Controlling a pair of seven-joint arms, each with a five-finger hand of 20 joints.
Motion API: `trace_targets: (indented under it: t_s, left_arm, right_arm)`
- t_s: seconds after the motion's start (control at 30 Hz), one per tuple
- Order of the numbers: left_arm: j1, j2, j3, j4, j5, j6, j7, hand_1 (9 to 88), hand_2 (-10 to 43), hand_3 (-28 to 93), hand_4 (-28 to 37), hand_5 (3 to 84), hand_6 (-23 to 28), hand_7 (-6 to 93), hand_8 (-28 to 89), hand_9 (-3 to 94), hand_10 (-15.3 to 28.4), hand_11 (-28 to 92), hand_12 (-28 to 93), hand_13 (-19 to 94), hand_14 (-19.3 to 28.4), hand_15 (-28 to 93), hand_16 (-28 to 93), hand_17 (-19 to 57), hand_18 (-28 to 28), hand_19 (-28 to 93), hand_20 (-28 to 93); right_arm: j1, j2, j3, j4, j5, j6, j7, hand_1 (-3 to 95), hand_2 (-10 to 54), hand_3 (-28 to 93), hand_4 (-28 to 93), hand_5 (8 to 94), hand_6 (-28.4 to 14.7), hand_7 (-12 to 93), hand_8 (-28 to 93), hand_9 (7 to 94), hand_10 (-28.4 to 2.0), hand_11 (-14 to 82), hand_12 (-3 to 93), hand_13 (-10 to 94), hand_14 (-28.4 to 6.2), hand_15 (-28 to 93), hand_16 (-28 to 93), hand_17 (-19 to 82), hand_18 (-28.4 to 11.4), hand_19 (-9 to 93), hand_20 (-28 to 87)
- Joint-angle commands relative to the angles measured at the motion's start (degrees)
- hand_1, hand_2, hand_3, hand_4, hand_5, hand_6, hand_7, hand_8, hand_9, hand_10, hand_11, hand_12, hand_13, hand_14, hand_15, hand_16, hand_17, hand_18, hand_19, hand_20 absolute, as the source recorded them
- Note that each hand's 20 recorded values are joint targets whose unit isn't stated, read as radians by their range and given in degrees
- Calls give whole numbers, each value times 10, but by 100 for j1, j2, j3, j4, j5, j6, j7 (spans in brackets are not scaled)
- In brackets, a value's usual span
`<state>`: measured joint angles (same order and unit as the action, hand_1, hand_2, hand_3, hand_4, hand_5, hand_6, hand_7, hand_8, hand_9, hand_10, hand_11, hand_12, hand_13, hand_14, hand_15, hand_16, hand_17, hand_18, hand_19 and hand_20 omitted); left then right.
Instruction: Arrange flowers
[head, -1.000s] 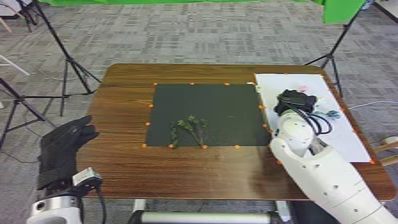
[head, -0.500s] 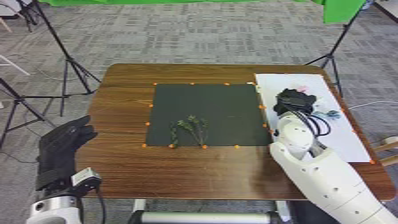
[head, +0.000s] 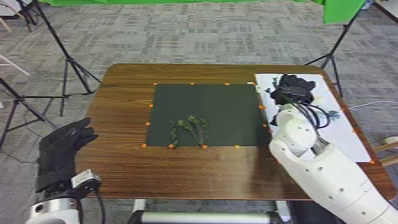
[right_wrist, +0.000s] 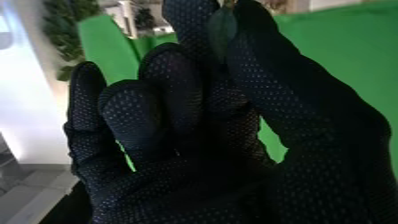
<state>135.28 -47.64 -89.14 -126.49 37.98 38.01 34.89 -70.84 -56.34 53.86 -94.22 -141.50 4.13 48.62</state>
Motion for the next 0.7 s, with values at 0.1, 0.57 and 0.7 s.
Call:
trace_targets:
  t_s: [0.1,0.57,0.7]
  left_arm:
    - [150,32,-52,-57,-20,43,0,289,42,820,-156,528,169,199,-98,419,247,516,132,328,284,841,-229,-41,242,545,463]
    - [182,-49,-134,-57,105,-39,-142,289,42,820,-156,528,169,199,-98,419,247,515,132,329,284,841,-230,-41,242,544,464]
    - [175,-95,-164,-53,172,-85,-217,290,42,819,-156,528,169,199,-99,419,247,515,132,328,284,841,-230,-41,242,545,463]
  right_arm:
    - [-200,-108,-37,-723,-196,293,-11,509,-95,800,-281,851,-28,247,143,705,-176,599,405,562,-217,856,303,163,-284,780,238]
    - [-1007,-517,90,-1363,-213,298,13,507,-95,799,-272,860,-34,228,161,709,-182,604,406,569,-223,860,306,164,-284,785,234]
    - [-1244,-636,92,-1492,-241,266,0,507,-95,799,-270,861,-34,226,164,710,-183,605,405,569,-223,861,306,164,-284,786,234]
